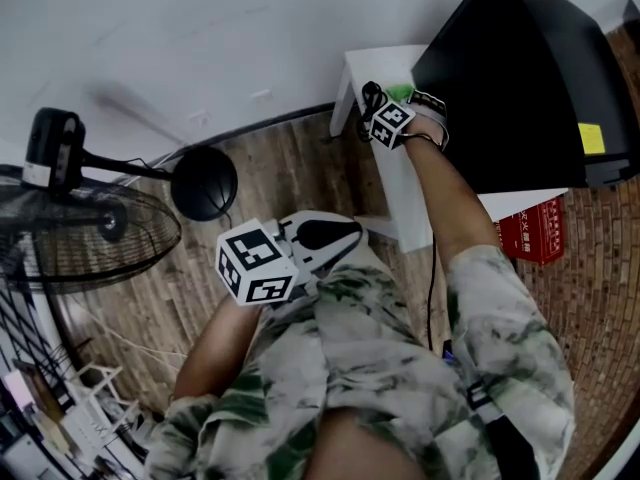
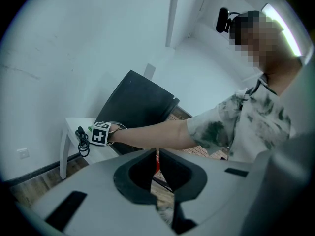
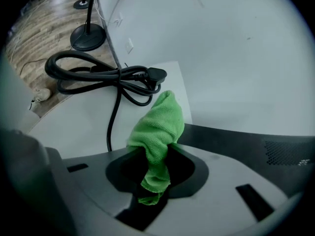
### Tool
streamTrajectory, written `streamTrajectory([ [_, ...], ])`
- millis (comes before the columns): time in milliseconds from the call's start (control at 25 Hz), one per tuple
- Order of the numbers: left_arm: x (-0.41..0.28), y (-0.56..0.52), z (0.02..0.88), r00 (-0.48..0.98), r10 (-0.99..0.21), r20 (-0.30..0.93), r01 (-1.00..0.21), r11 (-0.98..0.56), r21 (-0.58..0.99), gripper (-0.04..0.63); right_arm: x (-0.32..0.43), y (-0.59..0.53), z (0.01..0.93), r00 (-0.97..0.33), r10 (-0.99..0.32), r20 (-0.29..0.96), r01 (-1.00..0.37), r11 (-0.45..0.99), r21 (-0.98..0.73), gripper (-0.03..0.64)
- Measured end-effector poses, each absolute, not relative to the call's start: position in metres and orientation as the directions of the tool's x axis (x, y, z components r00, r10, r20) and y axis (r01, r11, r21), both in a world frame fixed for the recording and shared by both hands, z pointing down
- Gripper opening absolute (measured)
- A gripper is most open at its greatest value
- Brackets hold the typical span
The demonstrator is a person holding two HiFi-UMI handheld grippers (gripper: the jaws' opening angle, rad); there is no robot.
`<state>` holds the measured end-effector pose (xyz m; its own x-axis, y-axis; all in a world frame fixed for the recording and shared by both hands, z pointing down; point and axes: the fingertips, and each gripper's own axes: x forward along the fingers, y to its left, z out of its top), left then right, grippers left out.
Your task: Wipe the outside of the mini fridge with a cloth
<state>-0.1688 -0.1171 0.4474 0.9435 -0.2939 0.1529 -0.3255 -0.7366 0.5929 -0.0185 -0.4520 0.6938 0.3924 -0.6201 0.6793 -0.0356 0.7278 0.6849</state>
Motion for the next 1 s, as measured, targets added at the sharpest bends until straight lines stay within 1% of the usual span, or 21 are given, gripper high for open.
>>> streamTrajectory([
  [160,-0.168,-0.116,0.444,0.948,-0.283,0.147,-0.315,-0.751,0.58,0.029,-0.026,-0.454,0.677,0.35,-0.647,0.678,-0.09,0.696,0.712,0.107],
  [360,-0.166,-0.11,0.434,0.959,-0.251,0.13,-0.28,-0.779,0.561,0.029,-0.032,-0.444,0.643,0.289,-0.676,0.678,-0.202,0.65,0.733,0.107],
  [520,-0.163,-0.097,0.424,0.969,-0.218,0.113,-0.244,-0.804,0.543,0.029,-0.043,-0.421,0.61,0.234,-0.712,0.662,-0.263,0.609,0.748,0.107],
  [640,-0.164,-0.083,0.415,0.978,-0.187,0.097,-0.21,-0.826,0.523,0.029,-0.053,-0.394,0.585,0.179,-0.734,0.655,-0.333,0.581,0.742,0.107],
  [800,-0.161,-0.06,0.405,0.986,-0.142,0.082,-0.164,-0.853,0.496,0.029,-0.058,-0.345,0.548,0.076,-0.759,0.647,-0.46,0.549,0.698,0.107],
  [1000,-0.146,-0.029,0.403,0.994,-0.08,0.073,-0.105,-0.867,0.487,0.029,-0.045,-0.265,0.515,-0.078,-0.757,0.648,-0.633,0.54,0.555,0.107],
])
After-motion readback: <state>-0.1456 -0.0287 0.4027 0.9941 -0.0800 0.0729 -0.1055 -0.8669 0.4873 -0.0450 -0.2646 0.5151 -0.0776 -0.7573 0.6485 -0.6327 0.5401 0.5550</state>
